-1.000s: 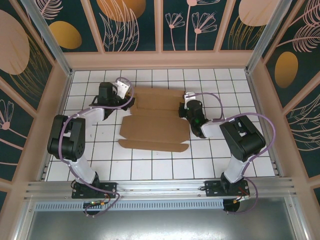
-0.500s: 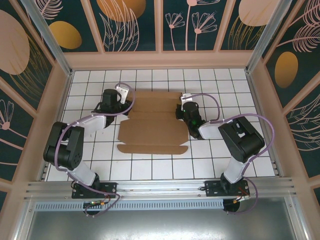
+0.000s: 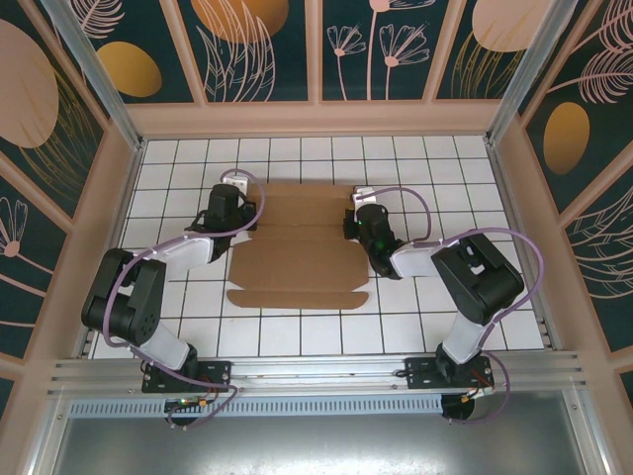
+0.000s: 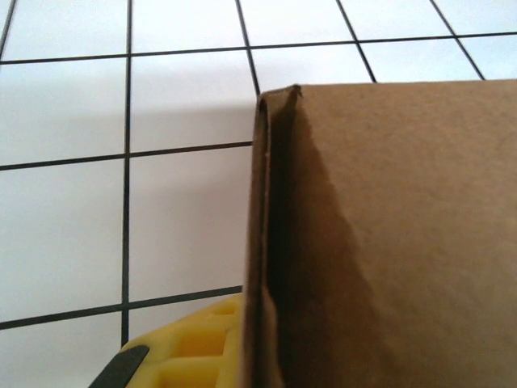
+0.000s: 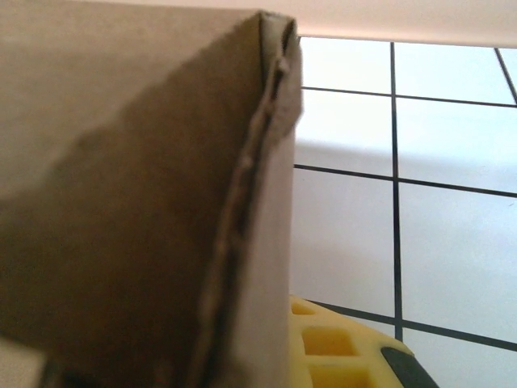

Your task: Fold the paper box

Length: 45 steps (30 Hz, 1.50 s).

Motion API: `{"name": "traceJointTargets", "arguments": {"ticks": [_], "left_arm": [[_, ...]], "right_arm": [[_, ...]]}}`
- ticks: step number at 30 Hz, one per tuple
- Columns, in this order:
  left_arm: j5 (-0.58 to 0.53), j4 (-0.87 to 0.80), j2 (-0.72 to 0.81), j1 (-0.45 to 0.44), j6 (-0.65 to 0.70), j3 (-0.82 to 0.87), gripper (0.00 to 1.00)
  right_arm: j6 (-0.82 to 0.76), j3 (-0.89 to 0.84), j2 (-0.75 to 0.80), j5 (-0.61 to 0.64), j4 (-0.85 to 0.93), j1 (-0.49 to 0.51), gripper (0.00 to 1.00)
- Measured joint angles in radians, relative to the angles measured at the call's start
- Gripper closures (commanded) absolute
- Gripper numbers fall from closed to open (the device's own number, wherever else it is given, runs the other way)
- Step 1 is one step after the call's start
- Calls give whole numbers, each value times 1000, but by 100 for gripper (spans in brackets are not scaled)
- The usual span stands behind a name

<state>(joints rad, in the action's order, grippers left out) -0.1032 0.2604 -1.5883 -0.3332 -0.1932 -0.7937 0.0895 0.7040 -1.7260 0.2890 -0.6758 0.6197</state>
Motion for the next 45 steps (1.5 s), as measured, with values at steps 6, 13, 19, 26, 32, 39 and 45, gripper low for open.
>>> {"name": "traceJointTargets", "arguments": {"ticks": [6, 13, 19, 26, 32, 39, 45], "left_arm": [[-151, -13, -19, -64, -63, -17, 100], [-275, -14, -40, -110, -135, -26, 100], [-316, 12, -42, -115, -172, -10, 99], [-254, 234, 3, -110, -188, 141, 77], [-171, 268, 6, -108, -200, 232, 68], [-163, 283, 5, -108, -199, 232, 80], [-187, 277, -18, -112, -175, 204, 98]], "right_arm": [[27, 6, 3, 54, 25, 19, 100], [83, 43, 3, 172, 111, 68, 100], [120, 90, -9, 291, 181, 122, 100], [119, 90, -8, 280, 185, 113, 100], [102, 54, 5, 223, 150, 86, 100], [80, 33, 20, 184, 132, 62, 100], [74, 33, 20, 185, 131, 67, 100]]}}
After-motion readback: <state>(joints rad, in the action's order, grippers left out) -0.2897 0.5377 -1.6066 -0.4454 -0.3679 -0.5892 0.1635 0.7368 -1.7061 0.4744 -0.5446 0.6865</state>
